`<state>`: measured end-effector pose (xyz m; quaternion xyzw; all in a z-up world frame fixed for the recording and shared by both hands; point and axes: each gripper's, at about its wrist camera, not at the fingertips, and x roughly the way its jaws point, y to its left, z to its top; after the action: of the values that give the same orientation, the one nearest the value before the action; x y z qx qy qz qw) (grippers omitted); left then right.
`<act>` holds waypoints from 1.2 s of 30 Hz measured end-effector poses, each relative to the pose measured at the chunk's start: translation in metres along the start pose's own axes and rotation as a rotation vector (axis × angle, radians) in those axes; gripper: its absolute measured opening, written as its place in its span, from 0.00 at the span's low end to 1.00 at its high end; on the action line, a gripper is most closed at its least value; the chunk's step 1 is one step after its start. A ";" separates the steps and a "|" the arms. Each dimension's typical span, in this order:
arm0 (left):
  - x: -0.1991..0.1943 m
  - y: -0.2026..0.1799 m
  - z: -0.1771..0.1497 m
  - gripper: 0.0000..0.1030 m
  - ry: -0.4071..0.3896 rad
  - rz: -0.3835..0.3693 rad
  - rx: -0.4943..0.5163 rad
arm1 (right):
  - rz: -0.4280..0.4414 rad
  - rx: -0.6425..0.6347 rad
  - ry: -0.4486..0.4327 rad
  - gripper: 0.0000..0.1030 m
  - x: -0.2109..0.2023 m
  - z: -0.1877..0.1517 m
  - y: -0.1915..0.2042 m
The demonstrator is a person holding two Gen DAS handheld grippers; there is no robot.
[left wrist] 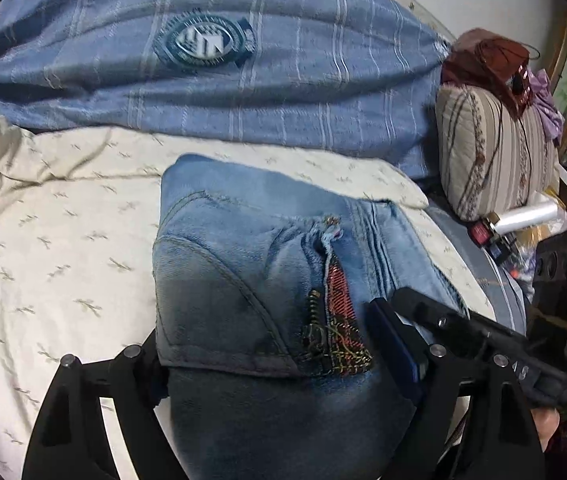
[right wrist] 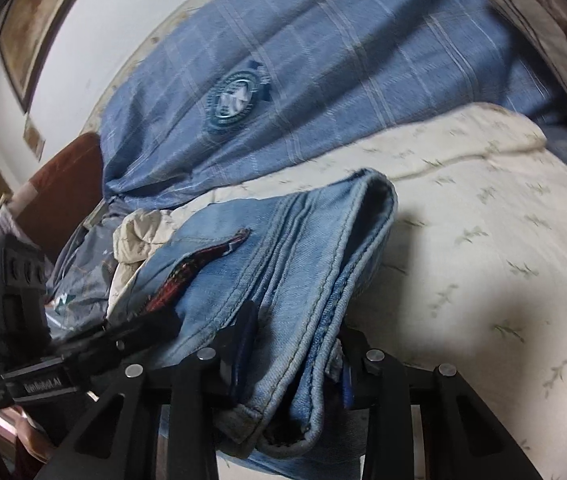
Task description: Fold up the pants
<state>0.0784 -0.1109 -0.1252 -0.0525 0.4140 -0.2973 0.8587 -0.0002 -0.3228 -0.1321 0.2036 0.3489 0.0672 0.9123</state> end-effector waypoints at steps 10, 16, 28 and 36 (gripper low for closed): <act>-0.010 0.028 0.011 0.83 -0.064 0.084 -0.048 | -0.006 -0.066 -0.070 0.34 0.025 0.009 0.039; 0.014 0.046 0.010 0.83 0.010 0.193 -0.073 | -0.076 -0.107 0.004 0.34 0.061 0.002 0.045; 0.011 0.051 -0.004 0.87 0.052 0.296 -0.067 | -0.106 -0.019 0.051 0.61 0.043 -0.001 0.023; -0.034 0.013 -0.014 0.88 -0.096 0.485 0.099 | -0.160 -0.113 -0.177 0.63 -0.029 -0.006 0.038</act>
<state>0.0576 -0.0789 -0.1153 0.0764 0.3582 -0.0996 0.9252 -0.0248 -0.2935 -0.1028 0.1285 0.2779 -0.0042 0.9520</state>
